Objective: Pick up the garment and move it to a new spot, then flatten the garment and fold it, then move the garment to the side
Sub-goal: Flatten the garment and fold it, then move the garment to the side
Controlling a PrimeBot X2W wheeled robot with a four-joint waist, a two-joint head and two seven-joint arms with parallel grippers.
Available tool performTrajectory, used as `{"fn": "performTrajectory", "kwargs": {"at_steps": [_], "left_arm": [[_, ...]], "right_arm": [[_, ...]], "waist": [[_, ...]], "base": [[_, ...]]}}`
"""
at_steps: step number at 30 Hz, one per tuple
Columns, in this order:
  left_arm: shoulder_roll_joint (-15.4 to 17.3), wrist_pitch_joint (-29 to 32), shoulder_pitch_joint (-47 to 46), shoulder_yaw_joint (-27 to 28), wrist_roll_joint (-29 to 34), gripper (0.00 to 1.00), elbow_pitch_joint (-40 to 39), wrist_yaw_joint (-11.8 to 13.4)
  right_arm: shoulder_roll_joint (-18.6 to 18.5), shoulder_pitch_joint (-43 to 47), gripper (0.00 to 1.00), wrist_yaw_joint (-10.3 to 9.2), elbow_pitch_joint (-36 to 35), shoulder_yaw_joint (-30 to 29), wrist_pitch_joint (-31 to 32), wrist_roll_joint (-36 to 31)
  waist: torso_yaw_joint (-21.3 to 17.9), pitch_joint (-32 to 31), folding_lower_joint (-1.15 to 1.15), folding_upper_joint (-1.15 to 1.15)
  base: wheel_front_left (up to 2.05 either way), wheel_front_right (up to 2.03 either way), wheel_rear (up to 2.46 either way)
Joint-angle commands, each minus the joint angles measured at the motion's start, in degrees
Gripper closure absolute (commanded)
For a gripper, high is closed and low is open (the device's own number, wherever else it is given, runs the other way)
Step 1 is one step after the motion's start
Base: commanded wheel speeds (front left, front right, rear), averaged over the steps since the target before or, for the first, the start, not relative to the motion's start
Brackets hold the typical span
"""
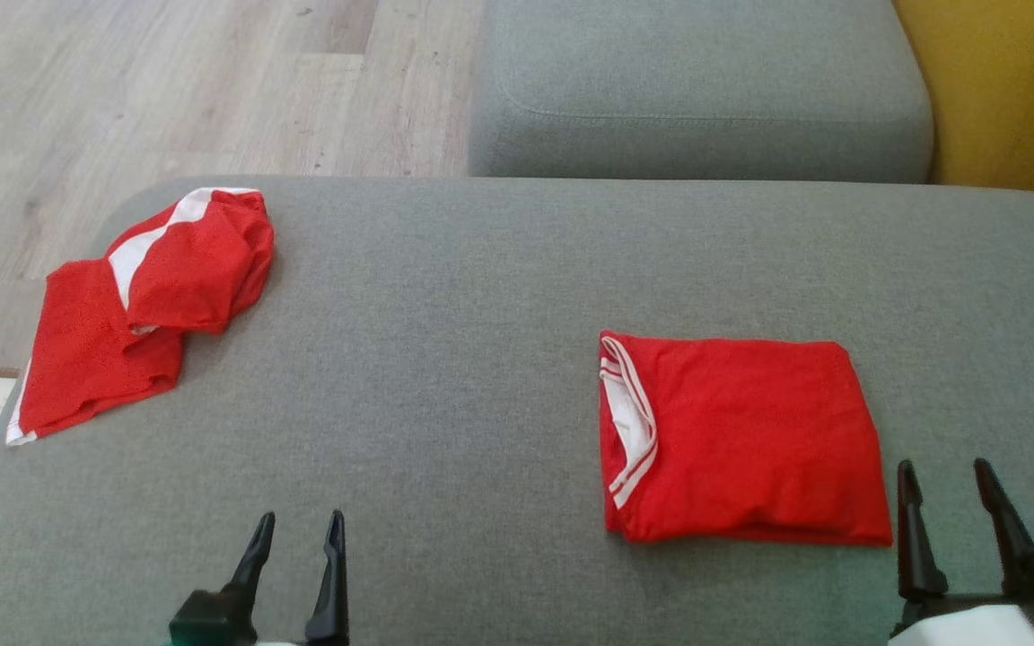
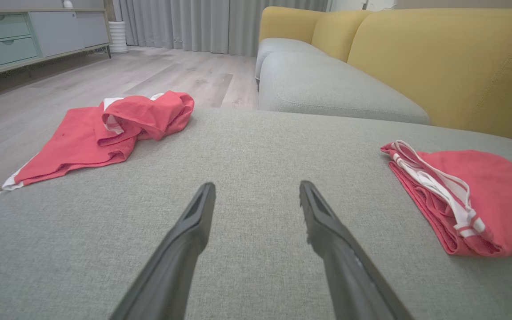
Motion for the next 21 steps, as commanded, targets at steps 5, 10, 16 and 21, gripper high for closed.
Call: {"fn": "performTrajectory", "kwargs": {"at_steps": [5, 10, 16, 21], "left_arm": [[-0.4, -0.7, -1.6, 2.5, 0.3, 0.00, -1.8, -0.6], [-0.4, -0.7, -1.2, 3.1, 0.1, 0.00, -2.1, -0.2], [-0.4, -0.7, -1.2, 3.2, 0.2, 0.00, -2.1, -0.2], [-0.4, -0.7, -1.3, 3.2, 0.0, 0.00, -2.4, -0.1]], "right_arm": [[-0.2, -0.8, 0.00, 0.39, -2.6, 0.7, -0.8, -0.3], [0.0, -0.9, 0.00, 0.39, -2.3, 0.6, -0.8, 0.4], [0.2, -1.1, 0.00, 0.39, -1.7, 0.5, -0.8, 1.0], [-0.1, -3.3, 0.00, 0.39, -0.9, 1.7, -0.8, 2.5]], "waist": [[0.0, -0.3, 0.00, 0.00], [0.1, -0.4, 0.00, 0.00], [0.2, -0.3, 0.00, 0.00], [-0.1, 0.3, 0.00, 0.00]], "base": [[0.00, 0.00, 0.00], [0.00, 0.00, 0.00], [0.00, 0.00, 0.00], [0.00, 0.00, 0.00]]}}
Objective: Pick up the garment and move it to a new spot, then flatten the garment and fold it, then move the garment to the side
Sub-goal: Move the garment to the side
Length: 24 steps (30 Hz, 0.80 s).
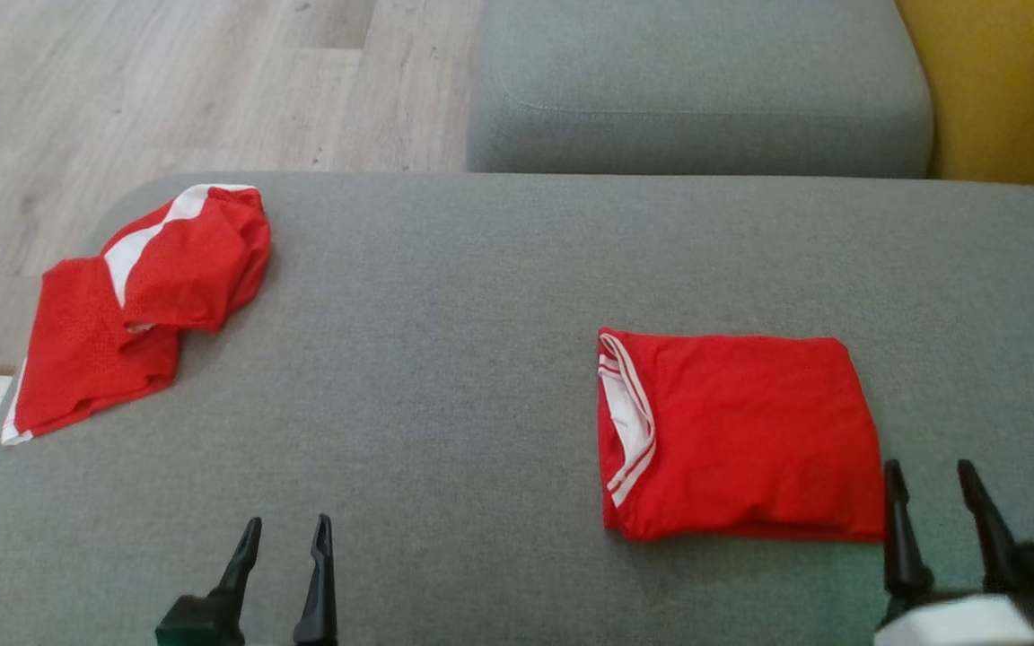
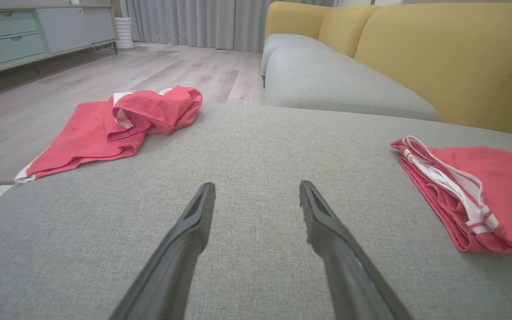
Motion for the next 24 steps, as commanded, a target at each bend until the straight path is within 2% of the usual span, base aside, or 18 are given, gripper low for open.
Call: {"fn": "performTrajectory", "kwargs": {"at_steps": [1, 4, 5, 7, 10, 14, 20, 21, 22, 24], "left_arm": [[-0.4, -0.7, -2.3, 1.7, -0.2, 0.00, -2.2, 0.2], [-0.4, -0.7, -2.7, 1.7, -0.3, 0.00, -2.4, 0.1], [-0.4, -0.7, -3.2, 1.5, -0.3, 0.00, -2.3, 0.1], [-0.4, -0.7, -3.6, 1.1, -0.3, 0.00, -2.0, -0.1], [-0.4, -0.7, -4.3, 0.4, -0.2, 0.00, -1.5, -0.3], [-0.4, -0.7, -5.8, -0.2, -0.2, 0.00, -1.2, -0.6], [-0.4, -0.7, -7.5, -0.1, -0.2, 0.00, -1.2, -0.4], [-0.4, -0.7, -7.6, -0.1, -0.2, 0.00, -1.3, -0.4], [-0.4, -0.7, -7.7, -0.1, -0.2, 0.00, -1.3, -0.3], [-0.4, -0.7, -7.7, -0.1, -0.2, 0.00, -1.5, -0.2]], "right_arm": [[-1.3, -4.2, 0.00, 0.39, -1.2, 1.5, -0.7, 0.8], [-3.6, -8.6, 0.00, 0.39, -0.2, 1.7, 5.5, 4.6], [-5.4, -12.0, 0.00, 0.39, 0.4, 1.9, 12.8, 7.7], [-7.5, -15.1, 0.00, 0.39, 2.2, 2.9, 21.1, 9.9], [-8.9, -19.2, 0.00, 0.39, 6.9, 2.5, 31.1, 12.9], [-9.0, -23.5, 0.00, 0.39, 13.2, 1.8, 37.4, 14.1], [-8.0, -28.2, 0.00, 0.39, 21.4, 1.2, 40.1, 14.9], [-7.8, -28.9, 0.56, 0.39, 22.3, 1.4, 40.4, 15.8], [-7.8, -29.5, 1.00, 0.39, 22.9, 1.7, 40.5, 16.8], [-7.6, -30.8, 1.00, 0.39, 23.8, 1.6, 40.3, 18.8]], "waist": [[-0.3, 0.3, 0.00, 0.01], [-0.6, 1.2, 0.00, 0.01], [-0.9, 2.1, 0.00, 0.01], [-1.0, 2.8, 0.00, 0.01], [-0.9, 3.8, 0.00, 0.01], [0.3, 5.7, 0.00, 0.01], [1.6, 7.8, 0.00, 0.01], [1.6, 8.1, 0.00, 0.01], [1.6, 8.3, 0.00, 0.01], [1.2, 8.9, 0.00, 0.01]], "base": [[0.00, 0.00, 0.00], [0.00, 0.00, 0.00], [0.00, 0.00, 0.00], [0.00, 0.00, 0.00], [0.00, 0.00, 0.00], [0.00, 0.00, 0.00], [0.00, 0.00, 0.00], [0.00, 0.00, 0.00], [0.00, 0.00, 0.00], [0.00, 0.00, 0.00]]}}
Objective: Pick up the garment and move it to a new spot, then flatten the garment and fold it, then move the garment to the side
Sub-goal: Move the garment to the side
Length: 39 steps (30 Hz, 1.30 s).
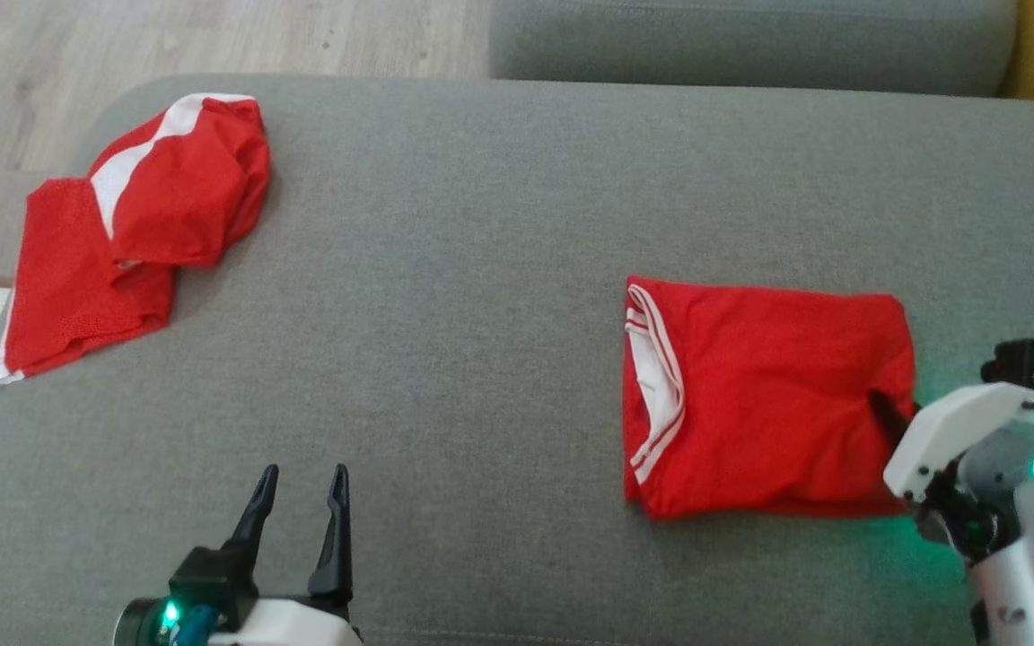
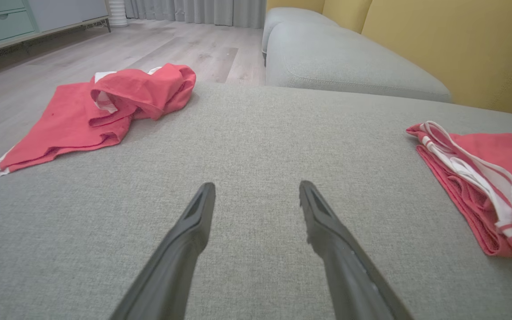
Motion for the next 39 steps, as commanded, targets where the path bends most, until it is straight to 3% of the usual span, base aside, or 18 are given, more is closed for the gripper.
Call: {"fn": "performTrajectory", "kwargs": {"at_steps": [1, 8, 14, 21, 30, 38, 39], "left_arm": [[-0.3, -0.7, -2.6, 1.7, -0.2, 0.00, -1.9, 0.4], [-0.3, -0.7, -4.0, 1.7, 0.2, 0.00, -3.1, 0.0], [-0.3, -0.7, -9.6, 1.5, 1.1, 0.00, -4.9, -1.4], [-0.3, -0.7, -14.8, 0.7, 1.3, 0.00, -7.9, -1.0], [0.2, -0.7, -12.6, 3.7, 3.1, 0.00, -11.2, -0.5], [0.2, -0.7, -10.4, 5.8, 3.8, 0.00, -12.7, -1.1], [0.2, -0.7, -10.3, 5.7, 3.9, 0.00, -12.7, -1.3]], "right_arm": [[-0.6, -3.0, 1.00, 0.39, -1.6, 1.4, -0.6, 1.0], [-3.6, -9.2, 1.00, 0.39, -0.5, 3.2, -5.7, -1.3], [-6.8, -17.8, 1.00, 0.39, 2.9, -1.5, -12.6, -8.7], [-10.8, -27.3, 1.00, 0.39, 5.7, -11.7, -17.6, -19.5], [-20.3, -35.7, 1.00, 0.39, 9.7, -27.9, -21.2, -36.9], [-20.5, -39.7, 1.00, 0.39, 8.8, -38.8, -24.6, -52.2], [-20.1, -39.9, 0.72, 0.39, 8.7, -39.7, -25.3, -53.9]], "waist": [[-0.8, 0.5, 0.00, 0.00], [-6.9, 4.0, 0.00, 0.00], [-10.3, 11.8, 0.00, 0.00], [-9.5, 19.6, 0.00, 0.00], [-5.7, 24.2, 0.00, 0.00], [-5.1, 24.1, 0.00, 0.00], [-5.1, 23.9, 0.00, 0.00]], "base": [[0.00, 0.00, 0.00], [0.00, 0.00, 0.00], [0.00, 0.00, 0.00], [0.00, 0.00, 0.00], [0.00, 0.00, 0.00], [0.00, 0.00, 0.00], [0.00, 0.00, 0.00]]}}
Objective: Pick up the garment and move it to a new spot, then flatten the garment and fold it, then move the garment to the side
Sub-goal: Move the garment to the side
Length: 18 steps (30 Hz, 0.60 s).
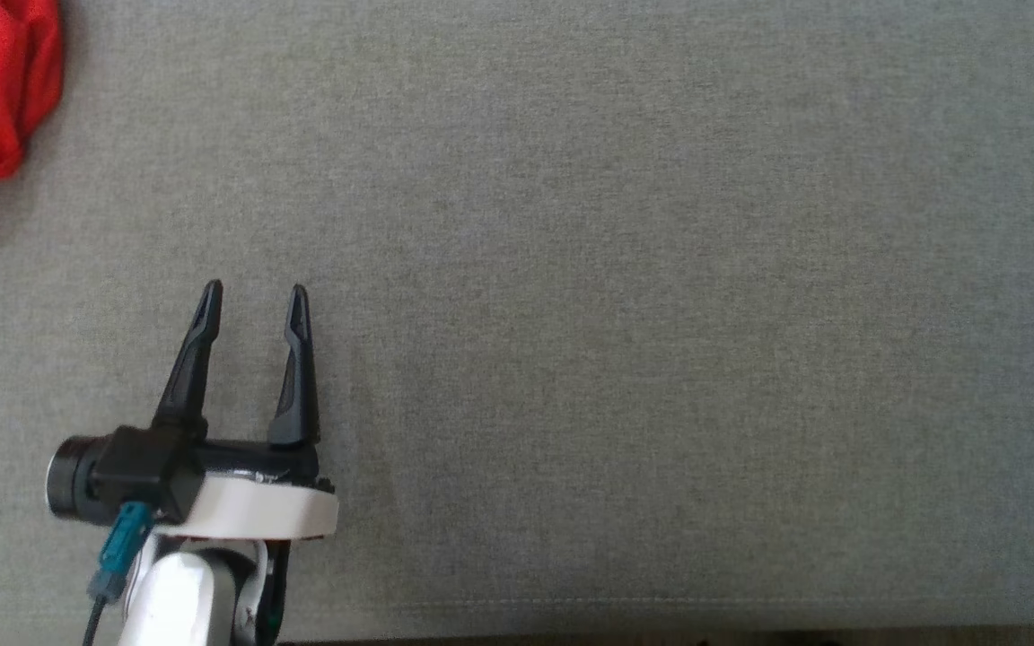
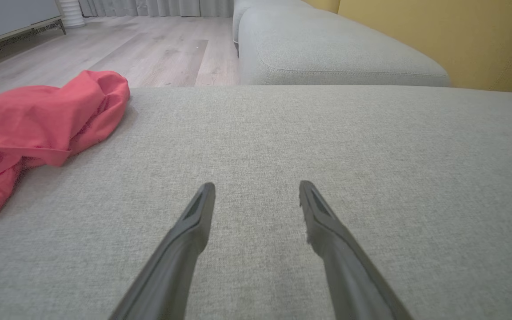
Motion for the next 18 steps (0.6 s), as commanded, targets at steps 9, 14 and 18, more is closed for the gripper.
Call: {"fn": "performTrajectory", "kwargs": {"at_steps": [9, 14, 18], "left_arm": [[0.0, -0.4, 0.5, 1.8, 0.0, 0.00, -1.2, 0.3], [-0.2, -0.4, 0.3, 1.4, -1.8, 0.00, 0.1, 1.0], [-0.2, -0.4, 0.9, 0.7, -4.1, 0.00, 1.6, 2.2]], "right_arm": [[3.1, -1.4, 0.00, 0.37, -1.0, -1.3, -13.8, -5.4], [8.0, 2.1, 0.00, 0.37, -4.6, 2.6, -16.8, -2.9], [12.8, 9.7, 0.00, 0.37, -13.7, 10.1, -16.9, 4.5]], "waist": [[-1.4, -3.7, 0.00, 0.00], [-1.8, -8.1, 0.00, 0.00], [-1.6, -12.8, 0.00, 0.00]], "base": [[0.00, 0.00, 0.00], [0.00, 0.00, 0.00], [0.00, 0.00, 0.00]]}}
